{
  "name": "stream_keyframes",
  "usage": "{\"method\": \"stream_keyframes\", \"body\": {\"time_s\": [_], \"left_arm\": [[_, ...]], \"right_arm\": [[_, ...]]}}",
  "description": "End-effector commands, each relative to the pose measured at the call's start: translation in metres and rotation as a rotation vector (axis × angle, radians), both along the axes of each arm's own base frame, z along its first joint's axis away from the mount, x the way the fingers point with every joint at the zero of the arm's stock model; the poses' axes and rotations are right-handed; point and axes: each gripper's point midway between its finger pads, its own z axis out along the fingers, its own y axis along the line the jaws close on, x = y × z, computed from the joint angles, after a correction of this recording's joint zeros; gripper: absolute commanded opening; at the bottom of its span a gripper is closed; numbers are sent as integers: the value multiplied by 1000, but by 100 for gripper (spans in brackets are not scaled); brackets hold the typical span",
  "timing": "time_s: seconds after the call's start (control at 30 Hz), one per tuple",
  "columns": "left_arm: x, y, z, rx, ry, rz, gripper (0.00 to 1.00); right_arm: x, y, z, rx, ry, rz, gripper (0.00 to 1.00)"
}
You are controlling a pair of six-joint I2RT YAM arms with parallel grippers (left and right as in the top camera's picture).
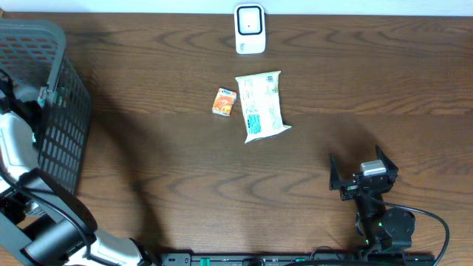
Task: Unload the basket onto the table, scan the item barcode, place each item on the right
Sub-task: 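Release the orange package on the table and withdraw toward the basket, then grasp the green tissue pack in the basket with the left gripper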
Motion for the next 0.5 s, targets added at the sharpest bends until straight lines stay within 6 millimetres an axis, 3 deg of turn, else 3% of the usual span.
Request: {"method": "stream_keyframes", "body": {"time_s": [0.0, 0.27, 0.47], "left_arm": [[-4, -2, -18, -8, 99, -98, 88], [-13, -7, -53, -46, 219, -183, 84], [-30, 1, -67, -65, 241, -156, 82]], "right_arm": [[-1, 2, 0, -3, -1, 9, 99], [-1, 2, 0, -3, -1, 9, 99], [-1, 2, 0, -3, -1, 9, 99]]}}
